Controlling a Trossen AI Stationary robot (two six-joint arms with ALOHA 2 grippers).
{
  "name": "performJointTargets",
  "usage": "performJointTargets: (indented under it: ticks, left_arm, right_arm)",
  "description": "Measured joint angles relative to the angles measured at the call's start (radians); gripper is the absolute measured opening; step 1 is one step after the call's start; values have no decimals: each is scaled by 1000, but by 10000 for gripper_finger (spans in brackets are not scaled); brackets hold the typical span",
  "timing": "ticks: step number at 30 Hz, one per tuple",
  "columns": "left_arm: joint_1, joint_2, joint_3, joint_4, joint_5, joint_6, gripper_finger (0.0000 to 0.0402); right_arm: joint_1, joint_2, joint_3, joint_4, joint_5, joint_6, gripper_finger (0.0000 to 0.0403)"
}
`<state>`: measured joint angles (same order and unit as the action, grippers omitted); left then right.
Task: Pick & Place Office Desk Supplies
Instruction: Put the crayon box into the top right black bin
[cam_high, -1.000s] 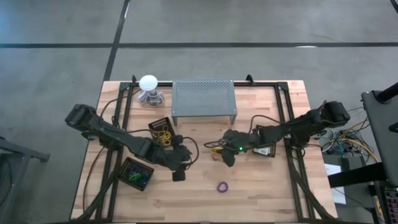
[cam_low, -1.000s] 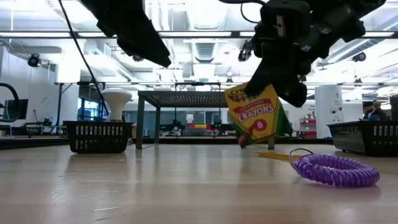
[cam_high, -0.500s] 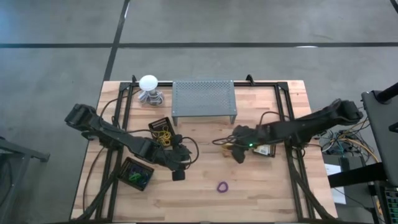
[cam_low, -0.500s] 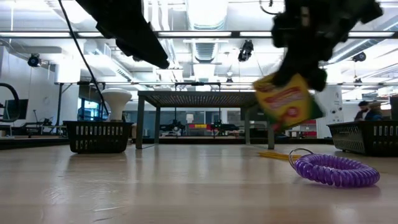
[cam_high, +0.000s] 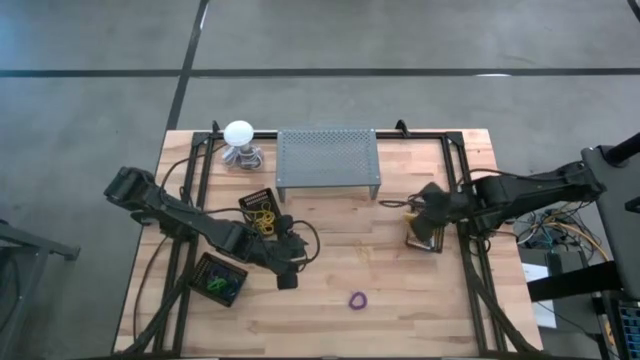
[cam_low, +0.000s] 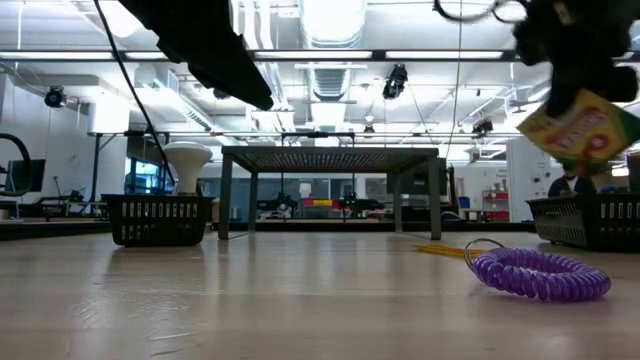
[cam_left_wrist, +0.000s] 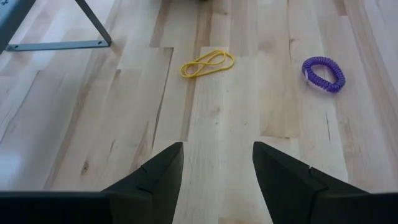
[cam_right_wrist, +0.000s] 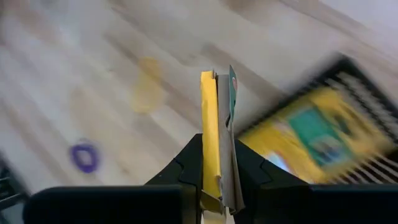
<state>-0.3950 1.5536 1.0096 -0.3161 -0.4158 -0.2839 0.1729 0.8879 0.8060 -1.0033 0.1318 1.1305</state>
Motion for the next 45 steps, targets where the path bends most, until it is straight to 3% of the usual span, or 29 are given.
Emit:
performJointTargets:
  ticks: [5, 25, 45]
  left_arm:
    - [0, 0, 0, 0, 0, 4, 199]
    - [0, 0, 0, -23, -3, 5, 199]
    - [1, 0, 0, -30, -1, 27, 199]
  right_arm:
    - [-29, -29, -14, -178, 54, 79, 40]
    - [-266, 12, -113, -104, -64, -28, 45]
    - [-272, 13, -113, -117, -42, -31, 195]
